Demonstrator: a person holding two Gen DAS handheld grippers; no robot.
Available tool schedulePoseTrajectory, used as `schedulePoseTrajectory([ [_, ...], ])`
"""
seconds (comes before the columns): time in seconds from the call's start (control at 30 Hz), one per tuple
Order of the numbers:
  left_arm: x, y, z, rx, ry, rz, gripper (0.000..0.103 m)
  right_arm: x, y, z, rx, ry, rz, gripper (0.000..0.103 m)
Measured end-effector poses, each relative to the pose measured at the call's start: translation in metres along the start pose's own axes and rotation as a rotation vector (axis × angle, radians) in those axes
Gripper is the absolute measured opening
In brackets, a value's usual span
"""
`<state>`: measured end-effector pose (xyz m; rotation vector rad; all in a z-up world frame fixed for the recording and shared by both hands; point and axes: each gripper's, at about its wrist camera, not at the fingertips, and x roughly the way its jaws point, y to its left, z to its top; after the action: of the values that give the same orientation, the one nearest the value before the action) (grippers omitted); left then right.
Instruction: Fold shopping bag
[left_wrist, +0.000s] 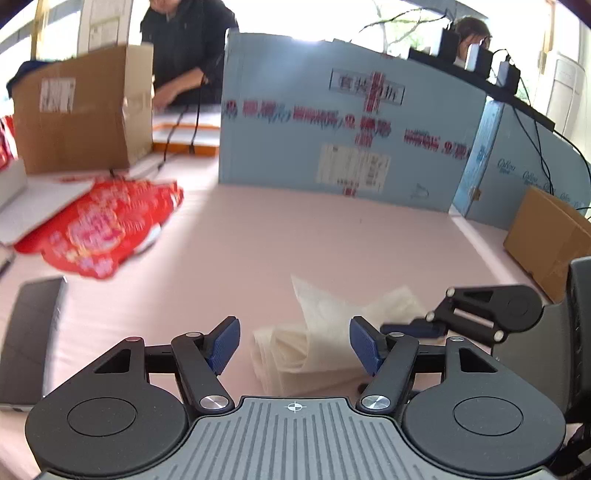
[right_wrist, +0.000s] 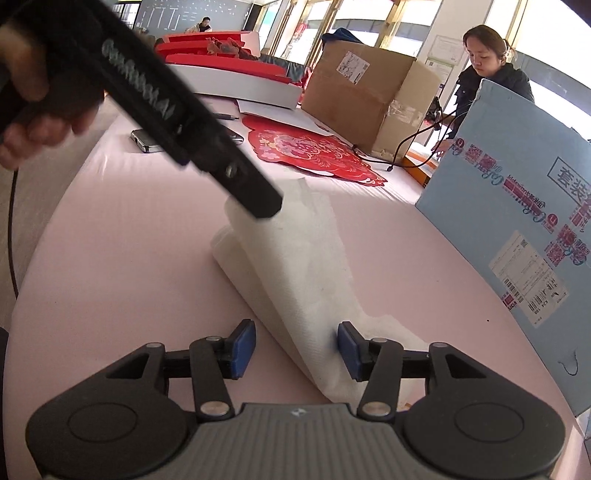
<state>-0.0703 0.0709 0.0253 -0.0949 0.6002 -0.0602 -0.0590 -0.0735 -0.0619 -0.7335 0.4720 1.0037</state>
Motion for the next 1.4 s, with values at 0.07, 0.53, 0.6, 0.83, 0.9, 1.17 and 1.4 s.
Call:
schedulePoseTrajectory([
  [0.07,0.002,-0.012,0.011,-0.002,-0.024,-0.087,0.066,-0.001,0.003,0.0,-0.011,0.002,-0.008,0.053],
  [0.53,0.071,0.0,-0.03,0.107,0.267,-0.171,0.05,-0.049,-0.034,-0.023,0.247,0.024,0.004,0.066],
  [0.6,0.071,-0.008,-0.03,0.158,0.283,-0.154,0.05,-0.056,-0.049,-0.03,0.373,0.032,-0.015,0.066],
  [0.83,0.078,0.001,-0.019,0.173,0.352,-0.211,0.05,-0.044,-0.095,-0.051,0.818,0.033,0.024,0.062],
  [0.9,0.079,-0.003,-0.016,0.228,0.367,-0.219,0.05,-0.034,-0.093,-0.047,0.792,0.054,-0.005,0.061],
  [1.17,0.098,-0.016,0.016,0.542,0.357,-0.265,0.076,-0.012,-0.075,-0.033,0.685,0.105,-0.061,0.055],
  [1.4,0.142,0.009,0.026,0.56,0.448,-0.482,0.076,-0.013,-0.1,-0.042,0.854,0.102,0.019,0.057],
])
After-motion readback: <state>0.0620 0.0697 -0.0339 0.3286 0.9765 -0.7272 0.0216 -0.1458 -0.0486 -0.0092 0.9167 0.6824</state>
